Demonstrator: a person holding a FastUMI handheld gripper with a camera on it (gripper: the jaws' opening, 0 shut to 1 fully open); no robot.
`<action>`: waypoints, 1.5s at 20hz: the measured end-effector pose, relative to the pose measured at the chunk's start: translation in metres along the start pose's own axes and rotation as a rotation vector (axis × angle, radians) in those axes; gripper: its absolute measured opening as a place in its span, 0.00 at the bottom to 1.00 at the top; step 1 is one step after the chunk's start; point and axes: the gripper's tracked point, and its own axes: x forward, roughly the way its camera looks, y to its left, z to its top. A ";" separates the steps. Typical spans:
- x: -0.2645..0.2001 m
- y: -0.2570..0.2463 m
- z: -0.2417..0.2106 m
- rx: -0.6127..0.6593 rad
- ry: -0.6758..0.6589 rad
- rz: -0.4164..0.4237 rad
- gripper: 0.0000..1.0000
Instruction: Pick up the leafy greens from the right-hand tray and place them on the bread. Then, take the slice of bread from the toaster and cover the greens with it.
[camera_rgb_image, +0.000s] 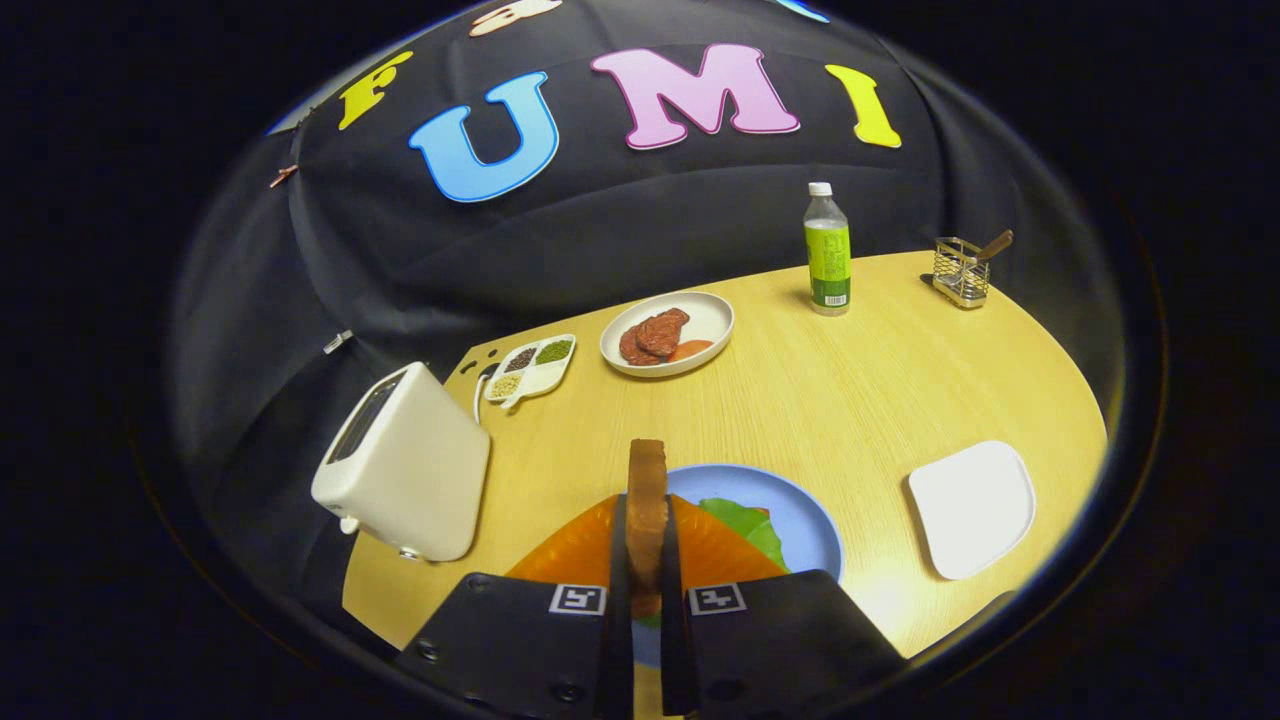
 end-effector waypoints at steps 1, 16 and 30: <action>-0.002 -0.003 0.001 0.006 -0.004 -0.017 0.15; -0.002 -0.075 -0.055 -0.047 0.198 -0.114 0.77; -0.063 -0.063 0.035 -0.207 0.013 -0.060 0.83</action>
